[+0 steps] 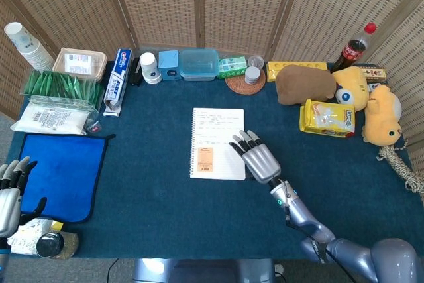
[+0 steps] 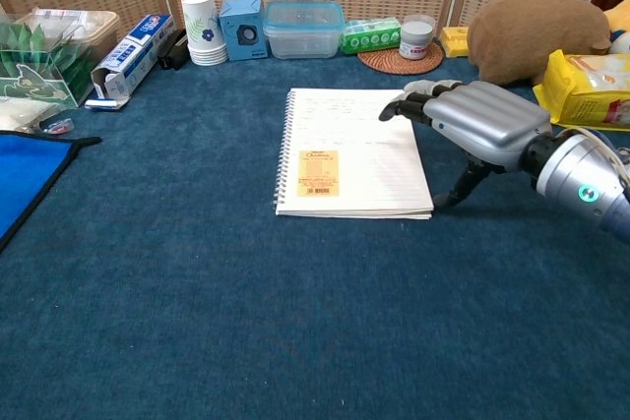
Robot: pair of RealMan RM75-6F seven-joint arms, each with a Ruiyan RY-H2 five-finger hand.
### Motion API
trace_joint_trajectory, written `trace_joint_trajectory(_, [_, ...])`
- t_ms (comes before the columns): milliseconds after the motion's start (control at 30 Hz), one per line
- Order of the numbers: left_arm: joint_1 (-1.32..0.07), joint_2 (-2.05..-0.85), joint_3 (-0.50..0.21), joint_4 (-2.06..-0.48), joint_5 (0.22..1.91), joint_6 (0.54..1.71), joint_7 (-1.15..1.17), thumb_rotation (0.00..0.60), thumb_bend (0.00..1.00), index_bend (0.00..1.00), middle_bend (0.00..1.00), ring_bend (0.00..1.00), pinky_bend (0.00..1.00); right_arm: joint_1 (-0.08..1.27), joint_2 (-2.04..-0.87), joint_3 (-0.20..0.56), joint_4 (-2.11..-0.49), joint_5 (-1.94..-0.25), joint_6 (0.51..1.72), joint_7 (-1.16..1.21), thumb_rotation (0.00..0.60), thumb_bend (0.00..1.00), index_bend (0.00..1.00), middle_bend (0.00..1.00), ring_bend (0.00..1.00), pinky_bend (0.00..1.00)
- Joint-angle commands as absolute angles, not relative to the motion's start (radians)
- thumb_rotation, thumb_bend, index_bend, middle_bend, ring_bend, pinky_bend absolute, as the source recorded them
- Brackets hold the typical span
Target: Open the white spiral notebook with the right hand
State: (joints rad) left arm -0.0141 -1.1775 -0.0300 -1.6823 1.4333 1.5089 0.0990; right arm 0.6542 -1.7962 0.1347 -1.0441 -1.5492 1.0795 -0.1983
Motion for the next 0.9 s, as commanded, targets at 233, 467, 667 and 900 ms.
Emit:
trace_joint_trajectory(233, [-0.008,-1.186,-0.029,-1.656,1.432,1.511,0.067,0.6,0.31,0.21,0.08,0.02,0.0,0.681,-1.838,0.169,-1.051,-1.517,1.083,-0.243,0.6,0.09,0.12,0.17,0.04,0.12])
trace_joint_trajectory(467, [0.002,-1.192,-0.025,-1.636,1.437,1.523,0.038,0.6,0.31,0.21,0.08,0.02,0.0,0.71,-1.888,0.233,-1.053,-1.479,1.119,-0.278,0.6,0.09,0.11,0.17,0.06,0.12])
trace_joint_trajectory(667, [0.012,-1.196,-0.021,-1.622,1.444,1.532,0.017,0.6,0.3,0.21,0.08,0.02,0.0,0.745,-1.925,0.295,-1.075,-1.435,1.137,-0.318,0.6,0.09,0.11,0.17,0.07,0.12])
trace_joint_trajectory(900, [0.022,-1.199,-0.018,-1.605,1.446,1.54,-0.006,0.6,0.31,0.21,0.08,0.02,0.0,0.795,-1.959,0.355,-1.087,-1.386,1.135,-0.349,0.6,0.09,0.1,0.17,0.08,0.12])
